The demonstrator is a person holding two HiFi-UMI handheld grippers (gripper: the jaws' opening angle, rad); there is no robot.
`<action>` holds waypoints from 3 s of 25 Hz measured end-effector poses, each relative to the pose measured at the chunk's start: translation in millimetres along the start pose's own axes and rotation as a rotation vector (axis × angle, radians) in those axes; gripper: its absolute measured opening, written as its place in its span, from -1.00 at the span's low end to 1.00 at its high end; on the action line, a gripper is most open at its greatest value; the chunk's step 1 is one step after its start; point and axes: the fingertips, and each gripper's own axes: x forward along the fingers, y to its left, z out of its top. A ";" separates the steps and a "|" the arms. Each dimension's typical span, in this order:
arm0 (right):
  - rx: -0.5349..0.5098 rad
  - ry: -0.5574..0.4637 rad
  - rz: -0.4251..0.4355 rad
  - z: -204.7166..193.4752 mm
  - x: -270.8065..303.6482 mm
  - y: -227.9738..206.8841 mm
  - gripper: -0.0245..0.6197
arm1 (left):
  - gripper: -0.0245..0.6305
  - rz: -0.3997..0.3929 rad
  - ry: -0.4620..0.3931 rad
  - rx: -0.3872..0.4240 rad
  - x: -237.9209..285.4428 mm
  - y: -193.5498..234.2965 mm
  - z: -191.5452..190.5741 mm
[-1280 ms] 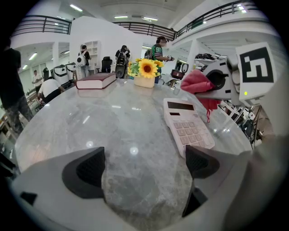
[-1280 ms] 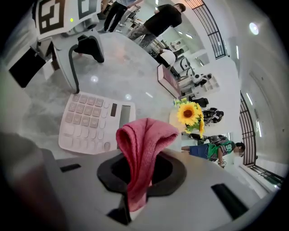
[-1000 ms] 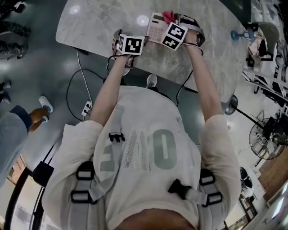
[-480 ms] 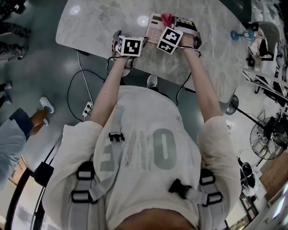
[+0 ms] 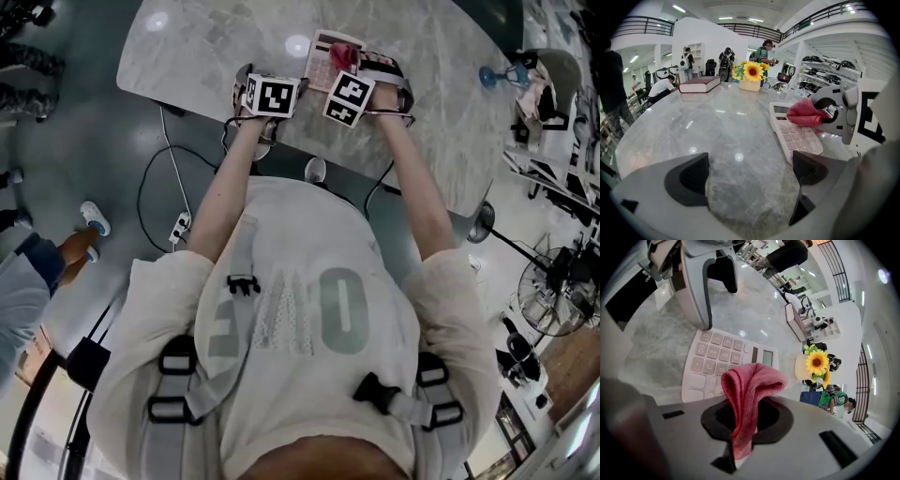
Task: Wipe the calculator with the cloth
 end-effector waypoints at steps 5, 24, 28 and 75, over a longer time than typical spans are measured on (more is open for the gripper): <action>0.000 -0.014 0.032 3.1 -7.5 12.9 -0.75 | 0.76 0.001 -0.001 -0.001 -2.2 1.0 -2.4; 0.051 -0.092 0.184 11.5 -44.0 71.0 -0.75 | 0.76 0.001 -0.004 0.001 -2.8 0.5 -2.4; 0.031 -0.098 0.203 15.2 -50.5 80.6 -0.75 | 0.76 0.001 -0.003 0.002 -3.2 1.6 -3.3; 0.041 -0.028 0.084 36.5 9.9 -39.7 -0.75 | 0.75 0.049 -0.235 -0.242 -71.3 72.9 52.9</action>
